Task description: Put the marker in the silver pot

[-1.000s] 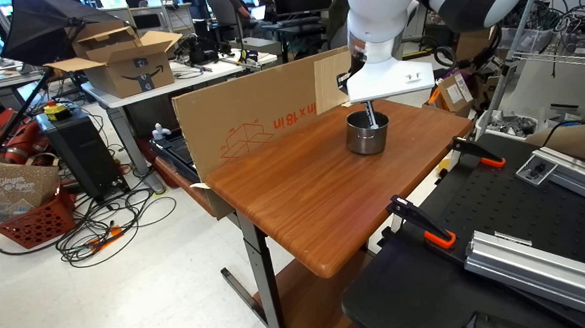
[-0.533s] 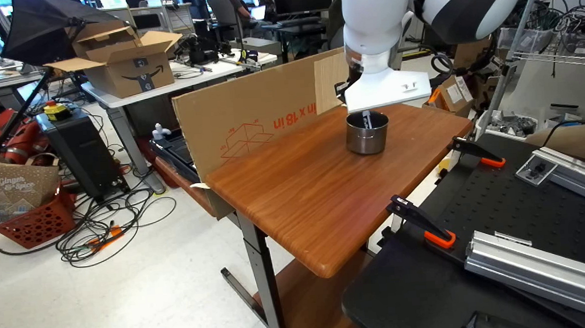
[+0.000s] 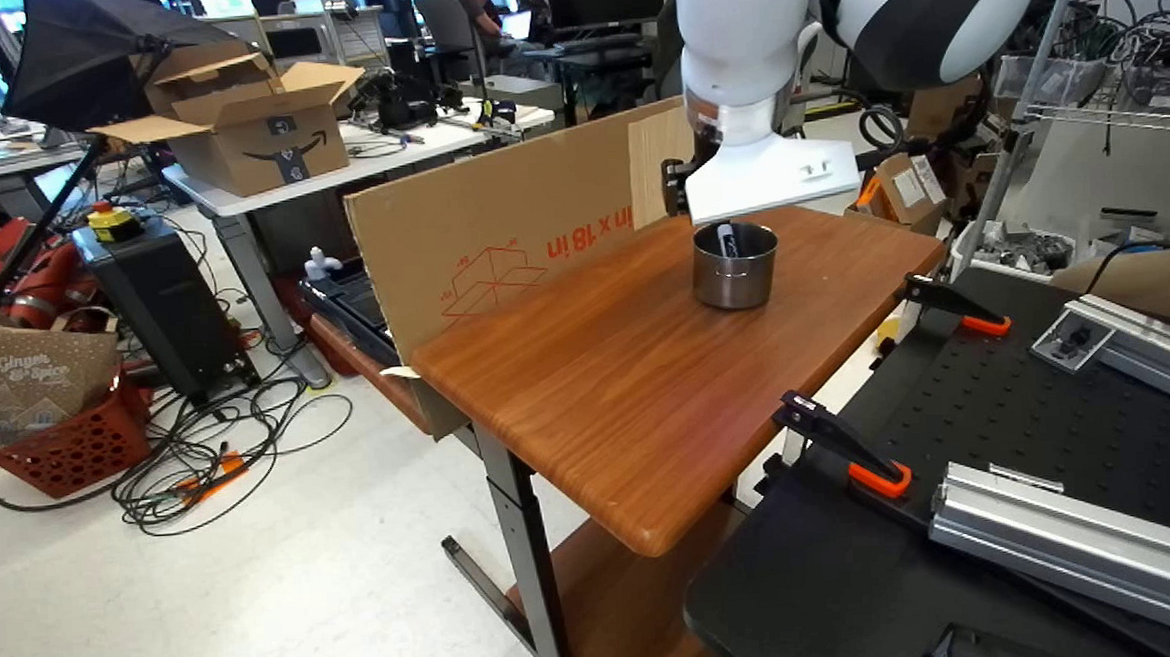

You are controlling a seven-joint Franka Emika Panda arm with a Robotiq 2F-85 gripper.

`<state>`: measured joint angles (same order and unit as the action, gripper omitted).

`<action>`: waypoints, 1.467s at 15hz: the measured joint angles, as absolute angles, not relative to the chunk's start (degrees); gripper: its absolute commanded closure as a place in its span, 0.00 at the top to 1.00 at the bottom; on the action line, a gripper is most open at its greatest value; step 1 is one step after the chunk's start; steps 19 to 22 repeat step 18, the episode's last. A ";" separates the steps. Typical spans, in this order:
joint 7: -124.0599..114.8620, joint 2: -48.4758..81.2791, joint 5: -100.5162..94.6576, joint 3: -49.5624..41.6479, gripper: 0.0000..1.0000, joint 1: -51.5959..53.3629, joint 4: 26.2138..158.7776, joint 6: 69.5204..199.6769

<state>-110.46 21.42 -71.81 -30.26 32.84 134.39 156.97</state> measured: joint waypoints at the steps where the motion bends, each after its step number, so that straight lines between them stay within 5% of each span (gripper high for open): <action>1: -109.91 21.38 -71.25 -30.24 1.00 32.84 134.39 157.04; 12: -95.56 7.21 -62.93 -30.16 1.00 32.86 141.55 156.80; 22: -94.83 6.96 -62.52 -30.06 1.00 32.86 142.03 156.80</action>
